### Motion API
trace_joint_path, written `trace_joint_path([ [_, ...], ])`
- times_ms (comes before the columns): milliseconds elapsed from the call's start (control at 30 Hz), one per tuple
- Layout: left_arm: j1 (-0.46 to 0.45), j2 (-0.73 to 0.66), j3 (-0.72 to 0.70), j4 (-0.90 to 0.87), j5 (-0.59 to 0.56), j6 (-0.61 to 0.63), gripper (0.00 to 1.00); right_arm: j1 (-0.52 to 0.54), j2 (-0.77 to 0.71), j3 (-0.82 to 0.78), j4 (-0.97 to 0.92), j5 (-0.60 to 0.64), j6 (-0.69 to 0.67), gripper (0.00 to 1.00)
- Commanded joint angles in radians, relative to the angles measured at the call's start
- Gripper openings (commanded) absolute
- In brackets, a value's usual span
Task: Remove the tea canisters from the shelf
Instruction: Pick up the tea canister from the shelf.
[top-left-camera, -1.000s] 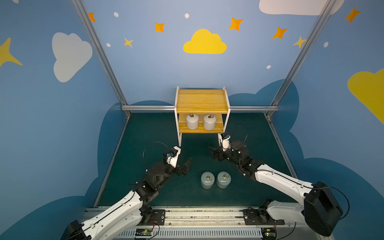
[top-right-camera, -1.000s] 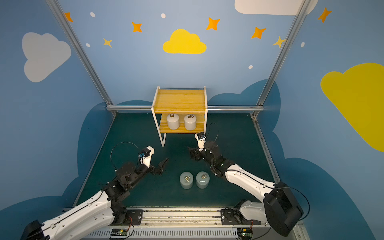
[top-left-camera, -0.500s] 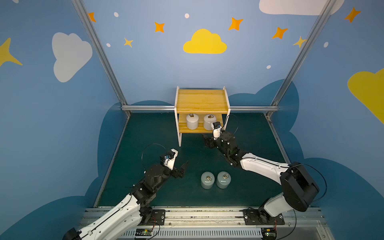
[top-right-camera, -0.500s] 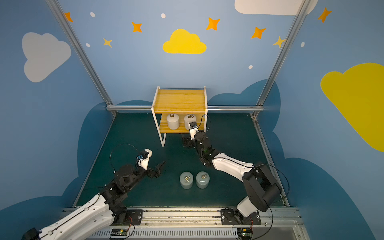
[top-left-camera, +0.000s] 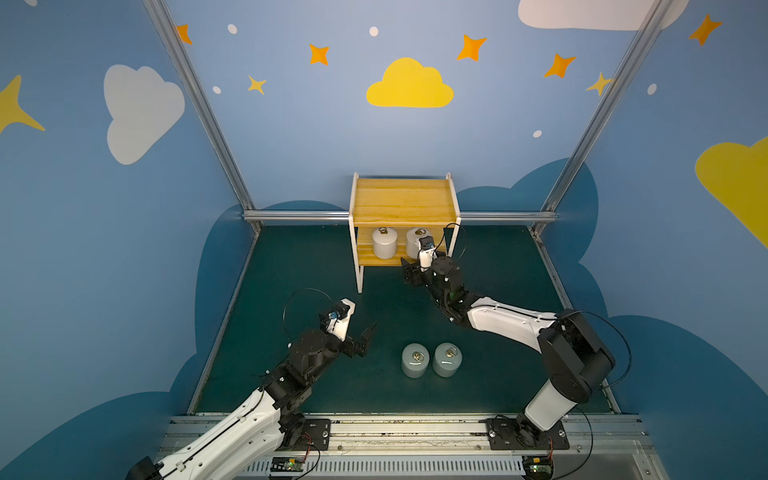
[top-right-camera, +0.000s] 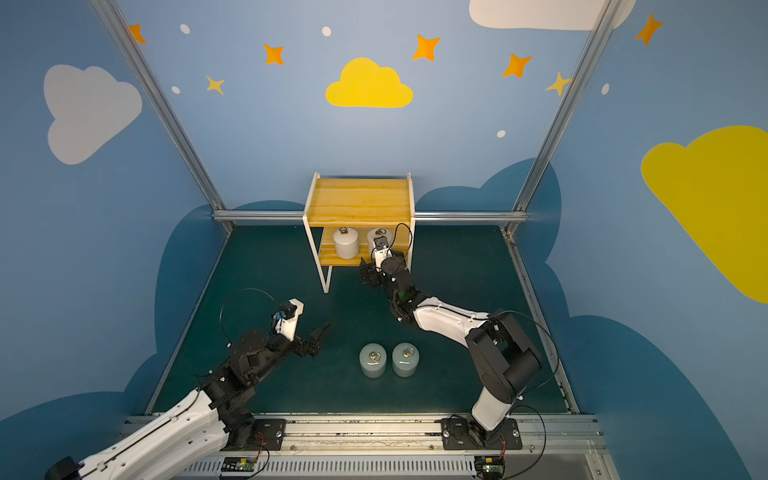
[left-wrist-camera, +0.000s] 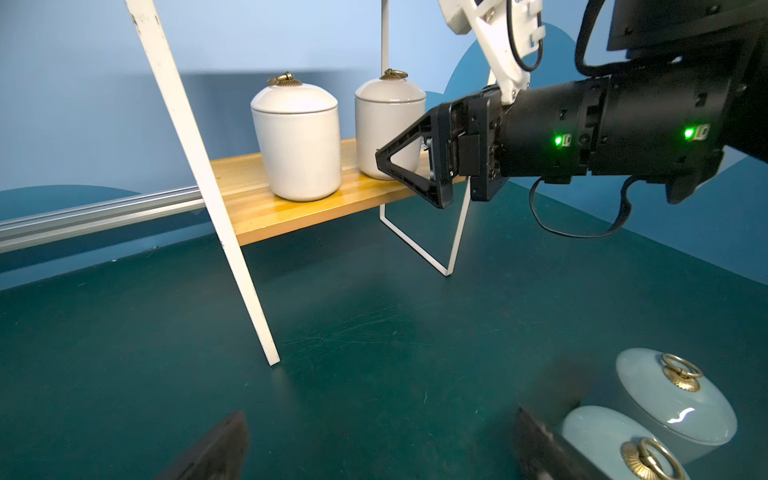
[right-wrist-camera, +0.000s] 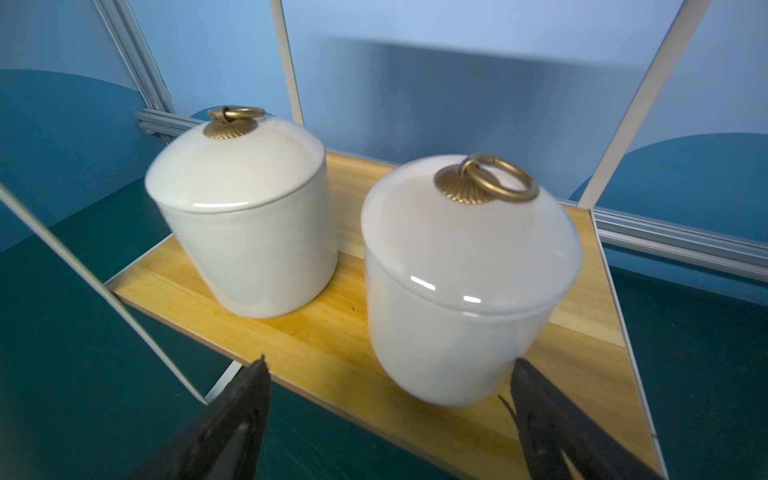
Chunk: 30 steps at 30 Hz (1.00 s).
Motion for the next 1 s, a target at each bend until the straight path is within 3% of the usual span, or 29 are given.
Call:
trace_joint_path([
  [0, 0.007, -0.01, -0.008, 0.015, -0.003, 0.011, 1.0, -0.01, 0.019, 0.027, 0.049, 0.038, -0.006, 0.91],
  [967, 0.011, 0.005, -0.013, 0.022, 0.003, 0.004, 1.0, -0.078, 0.141, 0.081, 0.193, -0.034, -0.016, 0.92],
])
